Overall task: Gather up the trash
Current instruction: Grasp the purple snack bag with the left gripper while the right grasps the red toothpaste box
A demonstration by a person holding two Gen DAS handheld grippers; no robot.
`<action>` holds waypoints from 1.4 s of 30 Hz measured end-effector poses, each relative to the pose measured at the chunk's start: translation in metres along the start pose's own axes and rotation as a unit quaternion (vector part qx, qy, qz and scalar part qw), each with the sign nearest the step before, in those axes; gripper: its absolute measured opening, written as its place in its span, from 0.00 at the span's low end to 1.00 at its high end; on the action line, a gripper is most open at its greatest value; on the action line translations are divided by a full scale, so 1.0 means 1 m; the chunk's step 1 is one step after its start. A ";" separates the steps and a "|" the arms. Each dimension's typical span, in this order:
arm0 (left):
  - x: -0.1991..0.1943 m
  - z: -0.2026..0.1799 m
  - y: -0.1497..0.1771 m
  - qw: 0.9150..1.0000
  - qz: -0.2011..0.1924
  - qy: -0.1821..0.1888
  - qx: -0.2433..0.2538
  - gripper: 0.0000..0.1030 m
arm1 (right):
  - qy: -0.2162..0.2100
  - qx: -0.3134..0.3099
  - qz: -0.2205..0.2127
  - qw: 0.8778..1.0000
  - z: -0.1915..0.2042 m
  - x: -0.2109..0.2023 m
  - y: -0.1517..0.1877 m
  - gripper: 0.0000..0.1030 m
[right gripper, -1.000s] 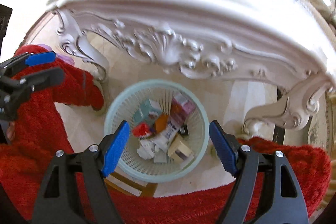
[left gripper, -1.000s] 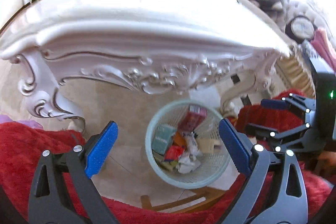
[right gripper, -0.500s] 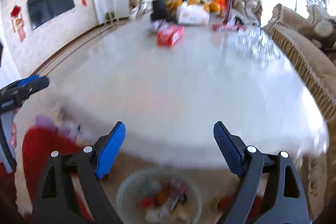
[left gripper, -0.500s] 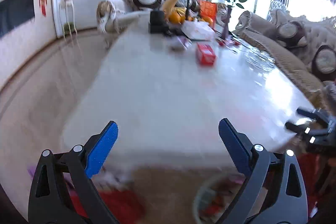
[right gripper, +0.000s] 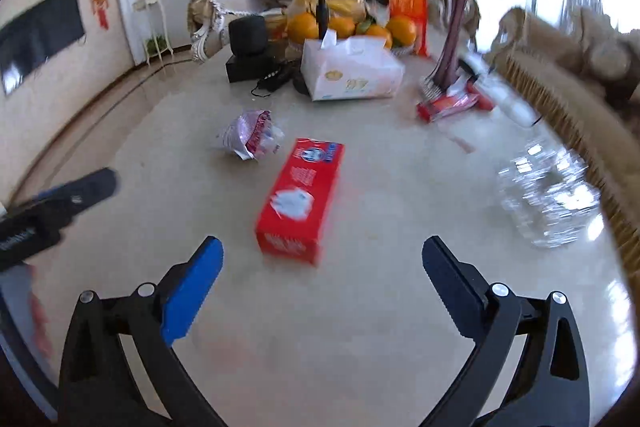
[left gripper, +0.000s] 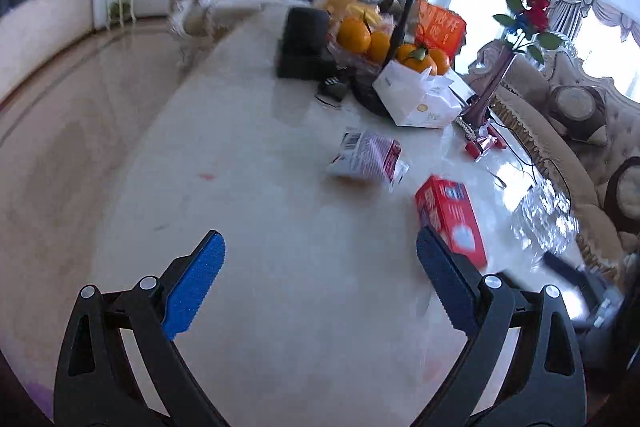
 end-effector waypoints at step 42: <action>0.163 -0.075 -0.061 0.988 0.061 -0.097 0.099 0.91 | -0.045 -0.146 0.068 0.986 -0.023 0.057 -0.004 0.93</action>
Point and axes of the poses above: each gripper's, at about its wrist camera, not at the fingertips, and x roughly the way its jaws point, z to its left, y to its underside, the point moved 10 cm from there along x, roughly the way its jaws point, and after that the axes turned 7 degrees about -y, right-handed, at the moved point
